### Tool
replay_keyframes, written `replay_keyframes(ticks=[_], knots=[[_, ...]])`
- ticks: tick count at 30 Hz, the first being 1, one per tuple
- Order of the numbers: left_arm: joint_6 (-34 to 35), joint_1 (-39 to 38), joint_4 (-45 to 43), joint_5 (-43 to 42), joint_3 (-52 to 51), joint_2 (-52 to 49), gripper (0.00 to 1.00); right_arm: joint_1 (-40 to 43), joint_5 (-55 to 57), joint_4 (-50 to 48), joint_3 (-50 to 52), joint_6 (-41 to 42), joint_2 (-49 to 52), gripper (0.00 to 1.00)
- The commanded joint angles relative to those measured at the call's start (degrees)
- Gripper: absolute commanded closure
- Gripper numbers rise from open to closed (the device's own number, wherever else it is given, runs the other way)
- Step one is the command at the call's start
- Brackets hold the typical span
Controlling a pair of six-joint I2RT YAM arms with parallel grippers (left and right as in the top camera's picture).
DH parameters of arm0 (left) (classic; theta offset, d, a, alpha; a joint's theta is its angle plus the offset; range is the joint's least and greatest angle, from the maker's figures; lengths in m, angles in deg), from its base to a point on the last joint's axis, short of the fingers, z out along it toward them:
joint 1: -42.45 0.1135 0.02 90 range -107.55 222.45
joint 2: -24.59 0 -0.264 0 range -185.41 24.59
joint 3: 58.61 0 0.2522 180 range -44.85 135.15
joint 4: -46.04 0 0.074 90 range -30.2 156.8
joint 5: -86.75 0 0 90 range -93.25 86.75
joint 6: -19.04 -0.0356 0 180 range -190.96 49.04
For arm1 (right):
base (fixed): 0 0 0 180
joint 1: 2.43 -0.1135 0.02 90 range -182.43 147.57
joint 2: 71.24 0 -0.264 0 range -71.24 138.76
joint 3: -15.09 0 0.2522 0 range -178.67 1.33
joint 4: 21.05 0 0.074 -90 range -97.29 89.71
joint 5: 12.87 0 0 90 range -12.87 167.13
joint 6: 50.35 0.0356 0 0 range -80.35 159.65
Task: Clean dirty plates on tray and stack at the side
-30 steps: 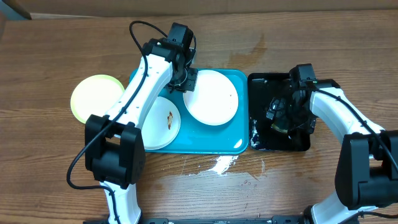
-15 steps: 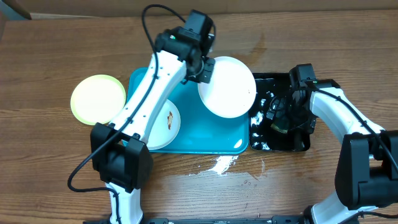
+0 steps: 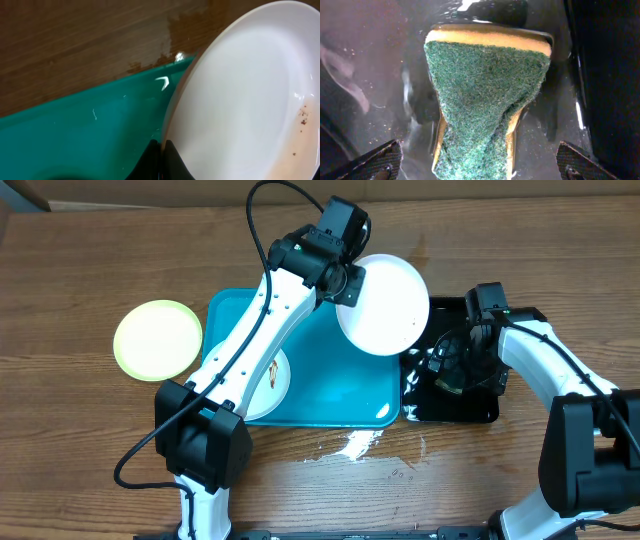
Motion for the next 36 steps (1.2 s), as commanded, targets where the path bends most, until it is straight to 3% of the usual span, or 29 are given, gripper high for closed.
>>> replay_keyframes(ticks=[1, 17, 25, 28, 36], knots=[[1.4, -0.6, -3.0, 0.5, 1.3, 1.1, 0.96, -0.2, 0.3, -0.3, 0.1, 0.3, -0.4, 0.00], [-1.1, -3.2, -17.6, 0.9, 1.3, -4.4, 0.96, -0.2, 0.3, -0.4, 0.1, 0.3, -0.4, 0.00], [-7.9, -7.6, -21.3, 9.6, 1.2, -5.1, 0.96, -0.2, 0.3, -1.1, 0.1, 0.3, -0.4, 0.00], [-10.6, -11.4, -23.9, 19.4, 1.2, -5.2, 0.96, -0.2, 0.3, -1.1, 0.1, 0.3, -0.4, 0.00], [-15.0, -15.0, -28.5, 27.7, 1.2, -5.2, 0.96, -0.2, 0.3, -1.1, 0.1, 0.3, -0.4, 0.00]])
